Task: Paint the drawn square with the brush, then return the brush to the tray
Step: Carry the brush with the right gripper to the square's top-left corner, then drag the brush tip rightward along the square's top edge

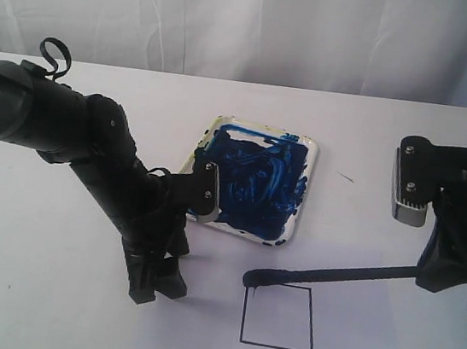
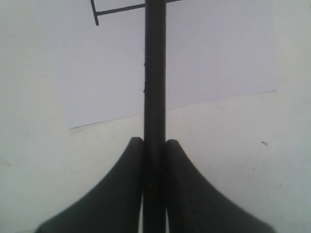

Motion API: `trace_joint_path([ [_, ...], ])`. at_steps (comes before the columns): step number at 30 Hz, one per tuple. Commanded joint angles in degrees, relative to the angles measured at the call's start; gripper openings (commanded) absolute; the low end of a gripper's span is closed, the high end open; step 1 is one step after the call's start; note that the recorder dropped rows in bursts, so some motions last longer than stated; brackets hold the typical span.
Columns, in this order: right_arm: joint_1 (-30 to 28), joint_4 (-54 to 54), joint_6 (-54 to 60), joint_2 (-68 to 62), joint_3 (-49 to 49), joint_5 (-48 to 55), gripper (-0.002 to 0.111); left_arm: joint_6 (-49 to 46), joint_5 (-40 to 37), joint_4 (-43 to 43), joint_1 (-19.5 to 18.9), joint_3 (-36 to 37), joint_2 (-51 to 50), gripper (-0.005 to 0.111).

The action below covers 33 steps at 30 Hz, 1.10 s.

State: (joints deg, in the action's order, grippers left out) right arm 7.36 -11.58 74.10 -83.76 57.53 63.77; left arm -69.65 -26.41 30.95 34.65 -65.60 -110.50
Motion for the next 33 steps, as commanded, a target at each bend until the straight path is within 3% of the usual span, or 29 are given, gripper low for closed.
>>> trace_joint_path([
  [1,0.1,0.3,0.7,0.1,-1.3,-1.2,0.000,0.2,-2.2,-0.6,0.3,0.9,-2.1,0.066],
  [33,0.1,4.7,-1.1,-0.4,-3.0,-2.0,0.000,0.2,-2.3,-0.6,0.3,0.9,-2.1,0.066],
])
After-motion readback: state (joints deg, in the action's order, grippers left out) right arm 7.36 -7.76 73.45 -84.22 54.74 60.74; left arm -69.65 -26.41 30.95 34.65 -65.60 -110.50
